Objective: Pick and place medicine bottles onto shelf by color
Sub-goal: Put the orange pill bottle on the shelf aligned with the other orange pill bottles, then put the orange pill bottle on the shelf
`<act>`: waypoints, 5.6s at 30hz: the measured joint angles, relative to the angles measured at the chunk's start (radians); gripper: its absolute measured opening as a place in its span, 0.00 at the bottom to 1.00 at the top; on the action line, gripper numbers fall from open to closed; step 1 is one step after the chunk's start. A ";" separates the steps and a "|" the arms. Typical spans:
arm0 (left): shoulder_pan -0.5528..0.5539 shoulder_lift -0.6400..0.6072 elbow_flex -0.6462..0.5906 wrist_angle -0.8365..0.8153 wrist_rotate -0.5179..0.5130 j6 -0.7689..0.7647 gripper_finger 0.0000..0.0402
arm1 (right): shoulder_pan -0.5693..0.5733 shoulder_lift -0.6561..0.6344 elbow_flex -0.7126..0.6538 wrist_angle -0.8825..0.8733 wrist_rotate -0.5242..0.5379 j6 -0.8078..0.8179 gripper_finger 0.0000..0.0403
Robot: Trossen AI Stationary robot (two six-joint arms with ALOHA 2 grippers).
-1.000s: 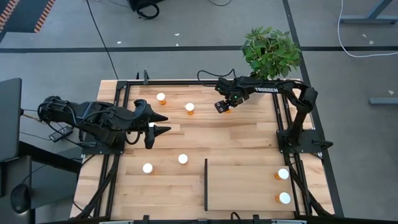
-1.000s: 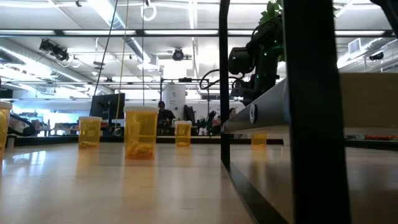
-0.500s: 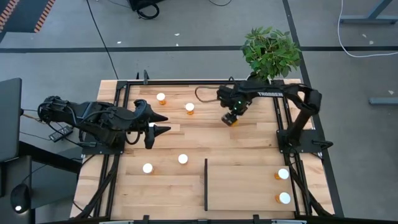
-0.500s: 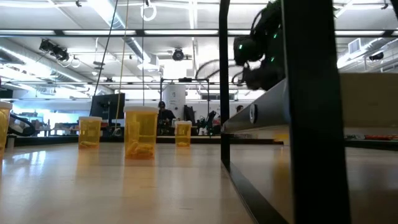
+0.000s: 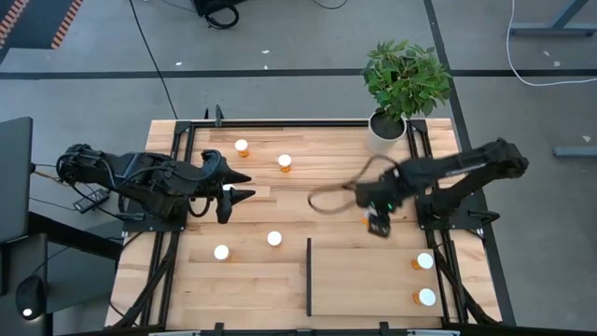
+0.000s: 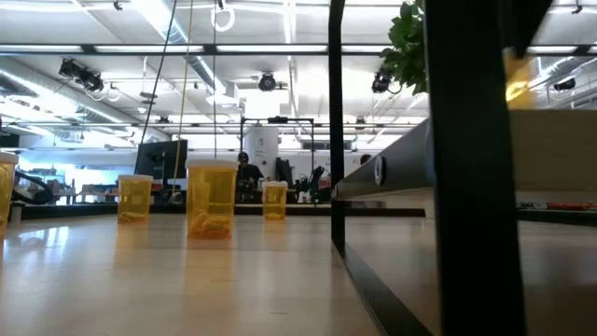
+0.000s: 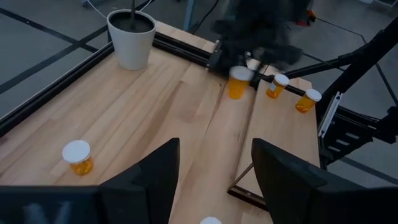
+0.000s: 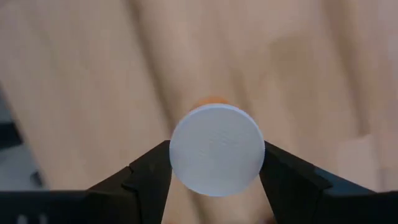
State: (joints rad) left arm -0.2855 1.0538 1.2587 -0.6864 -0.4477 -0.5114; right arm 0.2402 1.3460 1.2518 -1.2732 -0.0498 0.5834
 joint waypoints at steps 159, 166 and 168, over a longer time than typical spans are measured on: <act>0.044 0.748 0.075 -0.074 0.442 0.209 0.60 | 0.626 -0.264 -0.291 0.244 0.150 0.819 0.77; 0.072 0.748 0.285 -0.342 0.442 0.261 0.51 | 0.626 -0.264 -0.291 0.244 0.150 0.819 0.77; 0.081 0.748 0.358 -0.408 0.442 0.278 0.46 | 0.626 -0.264 -0.291 0.244 0.153 0.819 0.77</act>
State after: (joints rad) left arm -0.2045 1.8023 1.6170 -1.0940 -0.0061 -0.2329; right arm 0.8661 1.0824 0.9607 -1.0294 0.1033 1.4025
